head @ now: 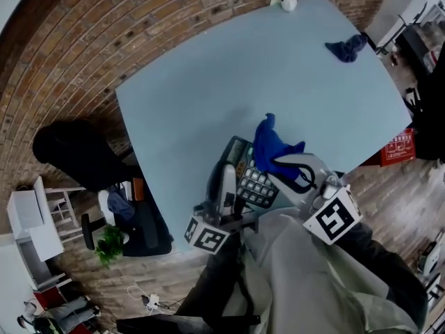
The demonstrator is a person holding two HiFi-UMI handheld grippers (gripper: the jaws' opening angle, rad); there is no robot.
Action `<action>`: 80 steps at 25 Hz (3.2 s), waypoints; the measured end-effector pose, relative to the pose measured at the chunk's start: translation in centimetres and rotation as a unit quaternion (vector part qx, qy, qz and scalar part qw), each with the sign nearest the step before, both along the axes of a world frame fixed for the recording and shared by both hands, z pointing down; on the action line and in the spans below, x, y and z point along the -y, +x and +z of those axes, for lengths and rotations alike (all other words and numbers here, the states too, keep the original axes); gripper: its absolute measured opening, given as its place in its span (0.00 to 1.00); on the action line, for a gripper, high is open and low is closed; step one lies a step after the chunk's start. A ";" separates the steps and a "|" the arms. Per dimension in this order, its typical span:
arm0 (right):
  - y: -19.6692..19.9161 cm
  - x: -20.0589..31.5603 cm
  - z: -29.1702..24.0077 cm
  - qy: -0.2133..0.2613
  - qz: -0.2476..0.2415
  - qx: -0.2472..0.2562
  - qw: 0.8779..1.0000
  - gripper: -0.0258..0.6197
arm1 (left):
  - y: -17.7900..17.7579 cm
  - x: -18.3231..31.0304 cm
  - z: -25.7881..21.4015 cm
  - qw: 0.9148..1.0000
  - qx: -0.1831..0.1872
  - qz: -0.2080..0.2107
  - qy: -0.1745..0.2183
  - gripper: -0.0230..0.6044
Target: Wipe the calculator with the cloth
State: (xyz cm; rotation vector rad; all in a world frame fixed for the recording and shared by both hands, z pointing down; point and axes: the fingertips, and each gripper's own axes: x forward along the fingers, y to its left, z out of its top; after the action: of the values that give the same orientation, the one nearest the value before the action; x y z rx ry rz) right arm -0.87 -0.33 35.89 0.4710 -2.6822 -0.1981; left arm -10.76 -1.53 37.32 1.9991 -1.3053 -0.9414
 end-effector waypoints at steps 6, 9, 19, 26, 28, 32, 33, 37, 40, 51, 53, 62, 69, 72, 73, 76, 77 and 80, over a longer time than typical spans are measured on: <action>-1.9 -6.0 -1.7 -0.073 -0.170 -0.006 0.983 0.15 | 0.1 -0.3 -0.8 1.000 0.004 0.007 0.020 0.15; -1.5 -1.3 -2.5 -0.074 -0.080 0.077 0.991 0.14 | 1.9 -0.8 -2.0 0.995 0.084 0.025 0.043 0.15; -5.7 -5.7 -5.7 -0.072 -0.195 0.027 0.978 0.14 | 5.8 -1.9 -2.6 0.913 0.398 0.026 0.089 0.15; -2.2 3.0 -4.8 -0.126 -0.017 0.085 0.988 0.14 | 7.4 -3.0 -2.8 0.880 0.462 0.013 0.108 0.14; -2.5 1.8 -4.9 -0.137 -0.051 0.087 0.986 0.14 | 7.4 -2.9 -2.7 0.884 0.456 0.013 0.106 0.14; -4.9 -4.5 -5.9 -0.143 -0.159 0.095 0.972 0.14 | 6.1 -2.2 -2.7 0.909 0.407 0.003 0.092 0.14; -4.9 -4.5 -6.2 -0.146 -0.150 0.112 0.971 0.14 | 5.9 -2.2 -2.9 0.915 0.393 0.002 0.093 0.14; -1.4 2.0 -5.2 -0.154 -0.021 0.162 0.975 0.14 | 4.0 -2.4 -4.6 0.955 0.276 0.003 0.111 0.14; -0.3 3.1 -3.3 -0.189 -0.046 0.178 0.964 0.14 | 1.9 -2.4 -4.9 0.982 0.155 0.009 0.107 0.14; 0.8 1.3 -3.6 -0.367 -0.138 0.314 0.865 0.14 | 0.9 -3.4 -4.1 0.986 -0.059 0.109 0.114 0.14; -0.1 3.6 -5.3 -0.371 -0.121 0.389 0.834 0.14 | 2.5 -3.3 -4.2 0.980 -0.089 0.133 0.117 0.14; 2.6 -0.7 -3.4 -0.528 -0.224 0.475 0.668 0.14 | -2.1 -2.6 -3.8 0.962 -0.236 0.058 0.122 0.14; 0.9 -1.6 -3.5 -0.495 -0.213 0.521 0.662 0.14 | -2.1 -1.8 -3.5 0.926 -0.350 0.061 0.123 0.14; 0.0 -1.1 -4.3 -0.468 -0.200 0.543 0.668 0.14 | -1.1 -1.5 -3.0 0.919 -0.373 0.059 0.112 0.14; -0.6 -1.9 -4.4 -0.473 -0.214 0.531 0.669 0.14 | -1.5 -1.4 -2.8 0.916 -0.382 0.049 0.109 0.14; -2.6 -5.8 -3.3 -0.500 -0.259 0.459 0.687 0.14 | -3.9 -1.0 -2.1 0.913 -0.396 0.005 0.101 0.14; -2.9 -6.8 -2.8 -0.500 -0.266 0.437 0.699 0.14 | -4.6 -0.9 -2.0 0.915 -0.391 -0.006 0.097 0.14; -2.6 -7.0 -2.6 -0.469 -0.261 0.429 0.727 0.14 | -5.0 -0.9 -1.7 0.921 -0.379 -0.016 0.086 0.14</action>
State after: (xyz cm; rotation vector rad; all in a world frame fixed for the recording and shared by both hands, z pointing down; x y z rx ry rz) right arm -3.43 6.69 33.25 -0.7012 -3.1325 1.5185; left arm -15.76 -0.67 35.62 1.4604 -0.8280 -1.6725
